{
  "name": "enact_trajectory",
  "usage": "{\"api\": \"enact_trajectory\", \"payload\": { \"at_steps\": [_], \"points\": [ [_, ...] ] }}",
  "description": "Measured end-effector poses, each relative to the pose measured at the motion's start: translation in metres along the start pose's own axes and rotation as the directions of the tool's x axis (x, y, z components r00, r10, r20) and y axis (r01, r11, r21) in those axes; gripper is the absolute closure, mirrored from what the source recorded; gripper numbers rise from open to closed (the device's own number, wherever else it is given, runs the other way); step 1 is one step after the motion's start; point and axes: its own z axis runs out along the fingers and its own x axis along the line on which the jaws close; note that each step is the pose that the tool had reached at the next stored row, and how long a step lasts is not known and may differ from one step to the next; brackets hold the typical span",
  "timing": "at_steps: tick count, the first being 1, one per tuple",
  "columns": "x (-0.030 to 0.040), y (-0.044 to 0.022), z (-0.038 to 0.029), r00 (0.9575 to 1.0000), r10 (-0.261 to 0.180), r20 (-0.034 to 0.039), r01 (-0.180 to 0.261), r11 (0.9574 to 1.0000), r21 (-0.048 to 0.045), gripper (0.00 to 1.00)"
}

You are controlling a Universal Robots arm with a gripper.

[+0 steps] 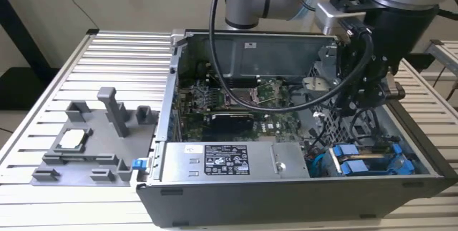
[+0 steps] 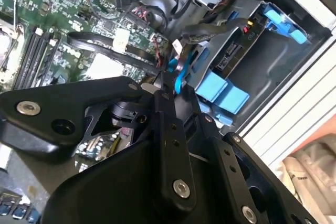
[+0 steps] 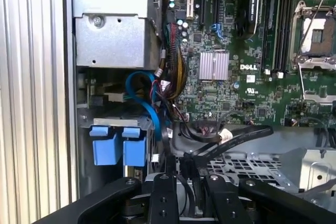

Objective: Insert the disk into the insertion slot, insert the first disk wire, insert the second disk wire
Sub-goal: 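Insert the second disk wire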

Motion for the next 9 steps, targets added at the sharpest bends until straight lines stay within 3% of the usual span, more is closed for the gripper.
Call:
{"api": "enact_trajectory", "payload": {
  "at_steps": [9],
  "points": [
    [-0.0055, 0.0008, 0.0047, 0.9969, -0.072, -0.0314, 0.072, 0.9972, 0.0187, 0.73]
  ]
}}
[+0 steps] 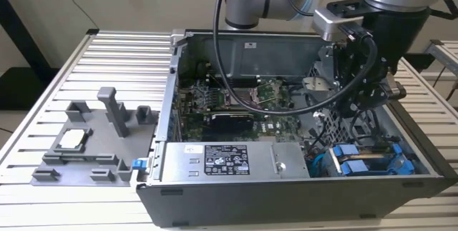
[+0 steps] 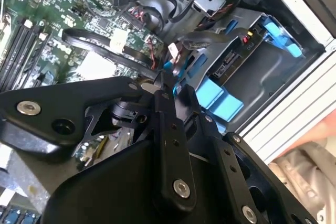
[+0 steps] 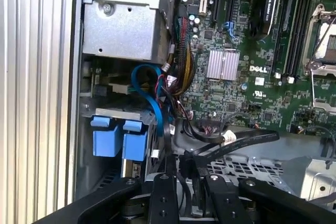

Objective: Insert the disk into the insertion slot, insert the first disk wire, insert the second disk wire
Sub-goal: 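Insert the second disk wire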

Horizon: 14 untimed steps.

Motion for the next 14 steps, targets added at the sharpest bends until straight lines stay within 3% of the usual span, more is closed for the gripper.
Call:
{"api": "enact_trajectory", "payload": {
  "at_steps": [2, 6, 7, 9, 14],
  "points": [
    [-0.0004, 0.0009, 0.0012, 1.0000, -0.006, -0.0053, 0.006, 1.0000, 0.0078, 0.73],
    [-0.0011, 0.0051, 0.0037, 0.9999, -0.007, -0.0088, 0.007, 0.9997, 0.0248, 0.75],
    [-0.0012, 0.0059, 0.0040, 0.9999, -0.007, -0.0101, 0.007, 0.9996, 0.0273, 0.81],
    [-0.0013, 0.0067, 0.0046, 0.9999, -0.007, -0.0120, 0.007, 0.9994, 0.0326, 0.84],
    [-0.0013, 0.0067, 0.0050, 0.9999, -0.007, -0.0147, 0.007, 0.9993, 0.0360, 0.84]
  ]
}}
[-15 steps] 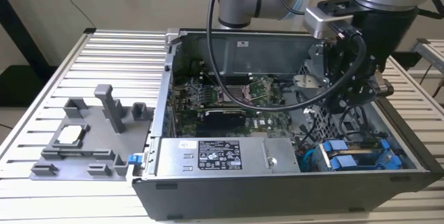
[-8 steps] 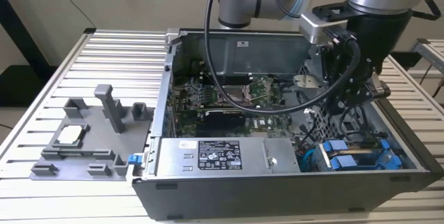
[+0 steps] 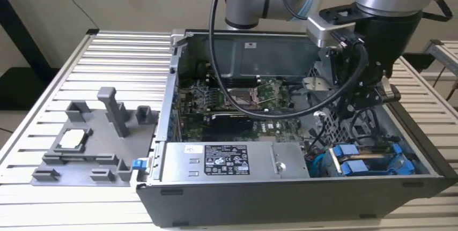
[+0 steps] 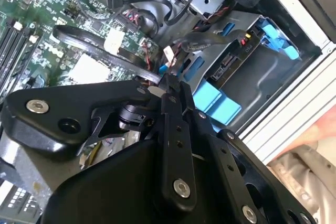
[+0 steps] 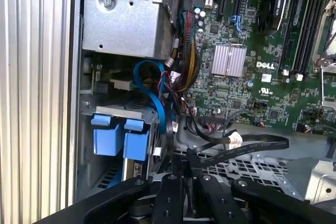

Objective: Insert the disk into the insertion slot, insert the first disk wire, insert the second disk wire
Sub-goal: 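Insert the second disk wire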

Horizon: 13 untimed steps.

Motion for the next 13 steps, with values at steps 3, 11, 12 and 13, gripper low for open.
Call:
{"api": "enact_trajectory", "payload": {
  "at_steps": [3, 11, 12, 13],
  "points": [
    [0.0004, -0.0009, 0.0004, 1.0000, 0.000, 0.0004, 0.000, 1.0000, 0.0002, 0.84],
    [0.0140, -0.0100, 0.0029, 1.0000, 0.000, 0.0009, 0.000, 1.0000, -0.0044, 0.84],
    [0.0162, -0.0111, 0.0033, 1.0000, 0.000, 0.0010, 0.000, 1.0000, -0.0052, 0.84],
    [0.0185, -0.0122, 0.0037, 1.0000, 0.000, 0.0011, 0.000, 1.0000, -0.0059, 0.84]
  ]
}}
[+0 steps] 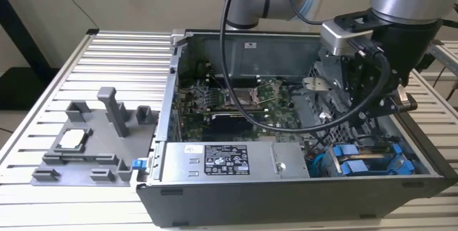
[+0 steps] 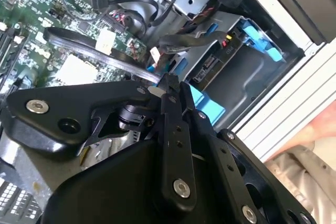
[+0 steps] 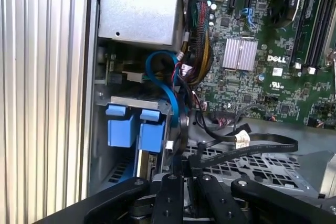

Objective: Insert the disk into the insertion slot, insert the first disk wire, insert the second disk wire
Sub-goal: 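Insert the second disk wire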

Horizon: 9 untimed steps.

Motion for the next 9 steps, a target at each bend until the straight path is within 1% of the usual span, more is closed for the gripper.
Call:
{"api": "enact_trajectory", "payload": {
  "at_steps": [9],
  "points": [
    [0.0204, -0.0085, 0.0030, 1.0000, 0.000, 0.0008, 0.000, 1.0000, -0.0069, 0.84]
  ]
}}
